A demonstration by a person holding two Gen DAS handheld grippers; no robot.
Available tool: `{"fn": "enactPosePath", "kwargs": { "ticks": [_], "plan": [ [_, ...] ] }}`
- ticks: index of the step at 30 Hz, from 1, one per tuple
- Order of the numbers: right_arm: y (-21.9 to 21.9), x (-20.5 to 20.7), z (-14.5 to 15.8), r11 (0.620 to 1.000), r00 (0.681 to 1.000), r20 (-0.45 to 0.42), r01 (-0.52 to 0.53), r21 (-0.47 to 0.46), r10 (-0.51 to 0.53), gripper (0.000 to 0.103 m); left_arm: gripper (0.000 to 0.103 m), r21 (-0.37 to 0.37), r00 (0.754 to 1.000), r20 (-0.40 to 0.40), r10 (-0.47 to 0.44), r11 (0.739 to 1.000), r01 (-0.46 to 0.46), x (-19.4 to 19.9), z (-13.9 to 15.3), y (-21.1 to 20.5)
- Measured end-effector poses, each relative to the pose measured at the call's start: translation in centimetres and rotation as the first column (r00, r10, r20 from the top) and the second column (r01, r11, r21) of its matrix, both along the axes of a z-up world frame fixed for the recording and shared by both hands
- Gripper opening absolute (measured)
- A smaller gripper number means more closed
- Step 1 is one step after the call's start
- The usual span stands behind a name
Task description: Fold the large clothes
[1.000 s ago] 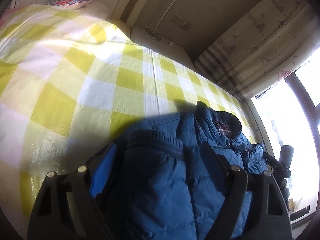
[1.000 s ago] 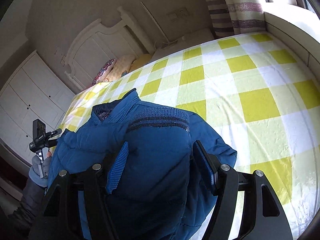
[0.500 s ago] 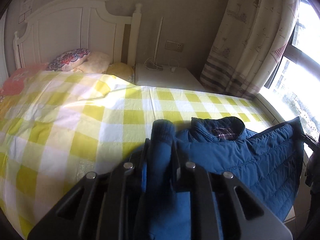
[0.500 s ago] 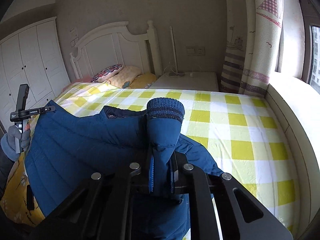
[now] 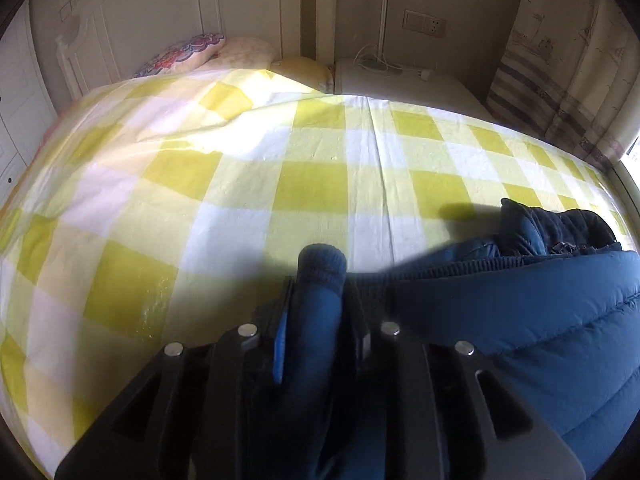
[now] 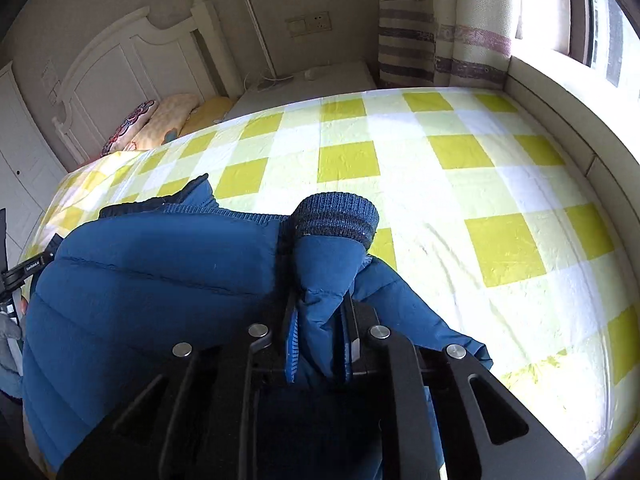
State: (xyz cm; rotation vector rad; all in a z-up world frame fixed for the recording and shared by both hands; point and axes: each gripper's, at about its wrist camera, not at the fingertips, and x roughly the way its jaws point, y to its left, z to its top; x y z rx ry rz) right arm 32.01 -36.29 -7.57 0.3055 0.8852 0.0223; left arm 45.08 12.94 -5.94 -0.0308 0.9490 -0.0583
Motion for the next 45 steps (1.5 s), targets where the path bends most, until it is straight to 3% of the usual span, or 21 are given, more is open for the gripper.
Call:
{"fn": "enactPosePath", "kwargs": {
  "ticks": [3,4,6,7,8,10,12,15,18,19,23,25,37,40,43,45],
  "plan": [
    [-1.0,-0.2,-0.1,0.999,1.000,0.009,0.021,0.033,-0.022,0.015,0.045,-0.042,0.999,-0.024,0.048,0.998,-0.049,0.4,0.0,1.5],
    [-1.3,-0.1,-0.3,0.999,1.000,0.005,0.027,0.047,-0.027,0.021,0.055,-0.049,0.997,-0.032,0.067,0.996,-0.068,0.4,-0.2,1.9],
    [-1.4,0.0,-0.1,0.998,1.000,0.003,0.028,0.052,-0.028,0.045,0.065,-0.065,0.996,0.003,0.090,0.994,-0.089,-0.2,0.6,2.1],
    [-1.3,-0.2,0.3,0.998,0.998,-0.009,0.055,0.017,-0.055,0.070,0.071,-0.060,0.994,0.044,0.099,0.994,-0.097,-0.8,1.5,2.0],
    [-1.2,-0.6,1.2,0.997,0.997,0.013,0.073,-0.007,-0.073,0.075,0.072,-0.044,0.988,0.104,0.110,0.993,-0.106,-1.7,2.9,1.7],
    [-0.3,-1.5,4.1,0.998,0.992,0.114,0.061,-0.029,-0.057,0.075,0.078,-0.037,0.969,0.220,0.109,0.994,-0.104,-3.5,6.2,0.4],
    [2.2,-2.4,7.2,0.996,0.984,0.181,0.015,-0.086,0.001,0.075,0.084,-0.036,0.955,0.287,0.072,0.997,-0.064,-4.8,9.2,-1.9],
    [7.8,-1.3,10.1,0.970,0.967,0.216,-0.088,-0.225,0.138,0.075,0.088,0.081,0.962,0.272,-0.012,0.997,-0.010,-4.7,11.3,-7.8],
    [13.8,0.7,9.9,0.925,0.948,0.159,-0.215,-0.315,0.274,0.074,0.088,0.155,0.979,0.195,-0.060,0.988,0.029,-3.6,9.9,-12.2],
    [15.3,1.5,9.2,0.912,0.945,0.126,-0.249,-0.326,0.303,0.068,0.088,0.184,0.983,0.176,-0.058,0.983,0.025,-3.1,9.0,-13.1],
    [18.7,3.9,4.6,0.862,0.946,-0.004,-0.298,-0.410,0.325,0.059,0.088,0.234,0.996,0.047,-0.082,0.970,0.068,-1.0,2.6,-14.3],
    [18.1,4.8,2.7,0.882,0.947,-0.030,-0.309,-0.357,0.320,0.060,0.088,0.207,0.997,0.005,-0.074,0.976,0.071,-0.4,0.1,-13.8],
    [18.2,4.3,1.3,0.892,0.950,-0.016,-0.299,-0.339,0.312,0.061,0.089,0.166,0.997,0.048,-0.066,0.984,0.058,-0.6,-0.3,-13.4],
    [17.3,4.5,1.8,0.905,0.949,-0.018,-0.305,-0.295,0.314,0.057,0.089,0.077,0.996,0.023,-0.082,0.994,0.080,-0.2,0.5,-11.8],
    [14.5,4.5,3.3,0.902,0.972,-0.006,-0.221,-0.369,0.236,0.057,0.089,0.159,0.994,0.094,-0.053,0.987,0.038,-0.4,3.0,-9.0],
    [11.1,4.3,4.1,0.920,0.988,0.012,-0.141,-0.366,0.156,0.057,0.089,0.199,0.994,0.106,-0.038,0.980,0.016,-0.3,3.4,-6.6]
  ]
}}
